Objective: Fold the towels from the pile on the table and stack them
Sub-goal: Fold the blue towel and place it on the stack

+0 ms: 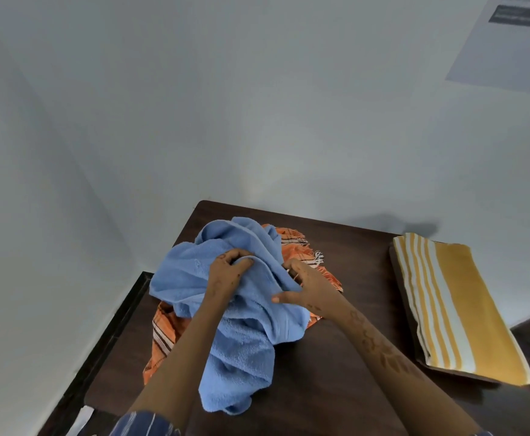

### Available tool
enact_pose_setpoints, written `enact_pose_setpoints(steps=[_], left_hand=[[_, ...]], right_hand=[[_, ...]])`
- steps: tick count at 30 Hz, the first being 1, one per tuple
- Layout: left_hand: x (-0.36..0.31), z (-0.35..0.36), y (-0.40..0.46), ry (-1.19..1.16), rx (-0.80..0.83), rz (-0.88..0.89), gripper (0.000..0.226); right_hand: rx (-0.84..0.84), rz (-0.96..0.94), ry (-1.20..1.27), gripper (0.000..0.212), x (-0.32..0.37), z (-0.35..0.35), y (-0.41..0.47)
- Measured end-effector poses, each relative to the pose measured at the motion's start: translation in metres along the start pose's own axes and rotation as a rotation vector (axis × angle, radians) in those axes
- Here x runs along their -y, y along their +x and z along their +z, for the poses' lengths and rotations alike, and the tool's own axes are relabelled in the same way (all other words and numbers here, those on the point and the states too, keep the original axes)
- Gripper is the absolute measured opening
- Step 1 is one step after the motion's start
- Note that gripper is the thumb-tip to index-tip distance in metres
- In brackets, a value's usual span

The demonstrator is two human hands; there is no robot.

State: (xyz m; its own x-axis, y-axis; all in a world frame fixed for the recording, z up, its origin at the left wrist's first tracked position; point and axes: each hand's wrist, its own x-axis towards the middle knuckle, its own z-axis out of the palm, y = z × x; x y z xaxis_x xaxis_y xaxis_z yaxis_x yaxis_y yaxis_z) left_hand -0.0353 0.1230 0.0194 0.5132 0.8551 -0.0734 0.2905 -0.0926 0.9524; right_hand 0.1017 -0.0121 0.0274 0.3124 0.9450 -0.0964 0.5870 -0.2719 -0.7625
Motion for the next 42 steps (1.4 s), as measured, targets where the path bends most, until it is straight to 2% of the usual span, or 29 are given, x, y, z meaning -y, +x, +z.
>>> enact_pose_setpoints(steps=[4, 8, 12, 15, 19, 21, 23, 26, 32, 34, 36, 39, 41, 42], left_hand=[[0.003, 0.001, 0.000, 0.047, 0.019, 0.057, 0.017], [-0.005, -0.004, 0.002, 0.248, 0.023, 0.225, 0.008], [-0.028, -0.007, 0.022, 0.218, 0.129, 0.313, 0.015], [-0.071, -0.004, 0.043, 0.325, 0.240, 0.416, 0.006], [-0.132, 0.000, 0.054, 0.237, 0.300, 0.429, 0.020], [-0.158, -0.001, 0.058, 0.301, 0.249, 0.474, 0.025], [-0.175, -0.003, 0.058, 0.387, 0.129, 0.560, 0.029], [-0.177, 0.001, 0.051, 0.444, 0.008, 0.603, 0.016], [-0.131, 0.015, 0.034, 0.414, -0.012, 0.340, 0.013], [-0.117, 0.021, 0.024, 0.431, -0.035, 0.302, 0.016], [-0.114, 0.021, 0.017, 0.409, -0.131, 0.275, 0.014], [-0.126, 0.004, 0.015, 0.308, -0.344, 0.253, 0.011], [-0.143, -0.008, 0.012, 0.251, -0.484, 0.333, 0.011], [-0.156, -0.011, 0.007, 0.200, -0.527, 0.357, 0.011]], right_hand=[[-0.034, -0.038, -0.148, 0.020, 0.000, -0.009, 0.004], [-0.080, -0.027, -0.178, 0.013, 0.003, -0.032, 0.010], [-0.120, -0.036, -0.304, 0.016, 0.016, -0.084, 0.031], [-0.183, -0.122, -0.421, 0.021, 0.055, -0.143, 0.055], [-0.264, -0.254, -0.613, 0.023, 0.121, -0.210, 0.074], [-0.344, -0.306, -0.668, 0.025, 0.148, -0.246, 0.079], [-0.425, -0.335, -0.697, 0.026, 0.171, -0.282, 0.079], [-0.485, -0.331, -0.702, 0.026, 0.194, -0.325, 0.075], [-0.493, -0.311, -0.717, 0.025, 0.203, -0.355, 0.067], [-0.471, -0.302, -0.672, 0.023, 0.195, -0.357, 0.062], [-0.408, -0.270, -0.664, 0.021, 0.183, -0.357, 0.057], [-0.222, -0.081, -0.715, 0.021, 0.161, -0.367, 0.047], [-0.142, 0.061, -0.596, 0.024, 0.145, -0.377, 0.040], [-0.156, 0.098, -0.520, 0.029, 0.139, -0.381, 0.037]])
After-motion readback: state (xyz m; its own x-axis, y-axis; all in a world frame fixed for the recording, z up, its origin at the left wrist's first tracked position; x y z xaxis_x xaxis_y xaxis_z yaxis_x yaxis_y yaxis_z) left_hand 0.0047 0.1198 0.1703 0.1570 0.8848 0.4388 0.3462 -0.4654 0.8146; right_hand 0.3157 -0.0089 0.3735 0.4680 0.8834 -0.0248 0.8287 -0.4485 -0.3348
